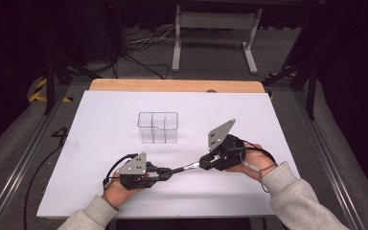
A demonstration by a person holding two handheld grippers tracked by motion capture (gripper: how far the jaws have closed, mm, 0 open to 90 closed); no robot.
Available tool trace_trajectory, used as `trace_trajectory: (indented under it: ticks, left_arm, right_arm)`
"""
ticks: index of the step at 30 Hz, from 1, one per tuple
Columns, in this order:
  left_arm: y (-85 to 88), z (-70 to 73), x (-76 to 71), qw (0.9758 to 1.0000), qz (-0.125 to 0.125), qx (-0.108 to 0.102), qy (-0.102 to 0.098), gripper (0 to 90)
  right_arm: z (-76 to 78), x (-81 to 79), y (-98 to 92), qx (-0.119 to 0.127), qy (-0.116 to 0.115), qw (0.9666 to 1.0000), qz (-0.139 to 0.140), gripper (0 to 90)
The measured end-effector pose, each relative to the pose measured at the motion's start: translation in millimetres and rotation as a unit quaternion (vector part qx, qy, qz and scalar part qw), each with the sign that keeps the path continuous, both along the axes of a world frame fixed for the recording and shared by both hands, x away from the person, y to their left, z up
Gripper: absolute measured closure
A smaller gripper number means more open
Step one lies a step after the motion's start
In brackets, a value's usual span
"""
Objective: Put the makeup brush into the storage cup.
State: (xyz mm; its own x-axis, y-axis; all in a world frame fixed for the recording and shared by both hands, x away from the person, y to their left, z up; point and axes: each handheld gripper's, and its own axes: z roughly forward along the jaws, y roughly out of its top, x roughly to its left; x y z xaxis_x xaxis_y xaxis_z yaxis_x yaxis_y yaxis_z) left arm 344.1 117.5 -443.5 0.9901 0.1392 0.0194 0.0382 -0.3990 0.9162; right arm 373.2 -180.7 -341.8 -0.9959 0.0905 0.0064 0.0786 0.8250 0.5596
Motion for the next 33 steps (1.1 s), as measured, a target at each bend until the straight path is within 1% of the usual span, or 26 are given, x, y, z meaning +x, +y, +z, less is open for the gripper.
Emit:
trace_trajectory:
  ticks: [1, 3, 5, 6, 7, 8, 9, 11, 13, 15, 17, 22, 24, 27, 29, 30, 31, 33]
  left_arm:
    - [0.2, -0.2, 0.0, 1.0000, 0.001, 0.001, -0.001, 78.5]
    - [1.0, -0.8, 0.3, 1.0000, 0.000, 0.004, -0.002, 78.5]
    - [1.4, -1.4, 0.0, 1.0000, 0.001, 0.002, -0.003, 78.5]
    - [1.2, -1.1, -0.4, 1.0000, 0.000, 0.000, -0.004, 78.5]
    - [1.2, -0.3, -0.6, 1.0000, 0.002, 0.003, -0.009, 78.5]
    - [0.1, 0.1, -1.4, 0.9999, 0.002, 0.003, -0.010, 78.6]
    - [0.1, 0.1, -1.4, 0.9999, 0.002, 0.003, -0.010, 78.6]
    - [0.0, -0.4, -1.8, 0.9999, 0.003, 0.002, -0.013, 78.6]
    - [0.5, 0.0, -2.1, 0.9999, 0.003, 0.002, -0.016, 78.6]
    - [0.7, 0.3, -2.1, 0.9998, 0.004, 0.000, -0.018, 78.6]
    - [1.0, 0.4, -2.4, 0.9998, 0.003, -0.001, -0.021, 78.6]
    - [2.4, 0.4, -3.2, 0.9996, 0.003, -0.008, -0.027, 78.7]
    - [2.8, 0.6, -3.5, 0.9995, 0.004, -0.009, -0.029, 78.6]
    - [2.5, 0.5, -4.4, 0.9995, 0.004, -0.010, -0.031, 78.6]
    - [2.0, 0.7, -4.6, 0.9992, 0.002, -0.010, -0.038, 78.6]
    - [1.6, 1.1, -4.9, 0.9992, 0.002, -0.010, -0.040, 78.6]
    - [1.6, 1.1, -4.9, 0.9992, 0.002, -0.010, -0.040, 78.6]
    - [1.1, 1.5, -5.2, 0.9991, 0.001, -0.009, -0.042, 78.6]
  right_arm:
    - [0.3, 0.0, 0.1, -0.001, 0.000, 1.0000, 0.001, 75.6]
    - [1.1, 0.1, -0.7, -0.003, -0.003, 1.0000, -0.001, 81.3]
    - [2.9, 1.3, -3.5, 0.004, -0.003, 1.0000, -0.003, 87.4]
    - [3.6, 2.2, -5.2, 0.010, 0.000, 0.9999, -0.005, 87.2]
    - [3.7, 3.2, -6.5, 0.016, 0.006, 0.9998, -0.008, 85.0]
    - [2.8, 4.9, -7.7, 0.016, 0.008, 0.9998, -0.013, 82.1]
    - [2.8, 4.9, -7.7, 0.016, 0.008, 0.9998, -0.013, 82.1]
    - [1.1, 5.3, -8.4, 0.016, 0.012, 0.9997, -0.015, 77.3]
    - [-0.2, 5.6, -8.0, 0.016, 0.018, 0.9996, -0.014, 74.4]
    - [-0.7, 5.8, -7.9, 0.015, 0.018, 0.9996, -0.015, 73.0]
    - [-1.9, 6.4, -8.0, 0.019, 0.026, 0.9994, -0.016, 71.9]
    - [-3.0, 6.5, -7.3, 0.021, 0.031, 0.9992, -0.015, 73.3]
    - [-3.2, 6.9, -7.4, 0.025, 0.034, 0.9990, -0.016, 72.1]
    - [-3.5, 8.4, -7.4, 0.025, 0.038, 0.9987, -0.021, 65.2]
    - [-4.3, 9.7, -7.1, 0.031, 0.044, 0.9983, -0.024, 57.0]
    - [-4.8, 10.1, -6.3, 0.030, 0.046, 0.9981, -0.028, 54.2]
    - [-4.8, 10.1, -6.3, 0.030, 0.046, 0.9981, -0.028, 54.2]
    - [-6.2, 10.4, -4.5, 0.029, 0.050, 0.9979, -0.029, 49.3]
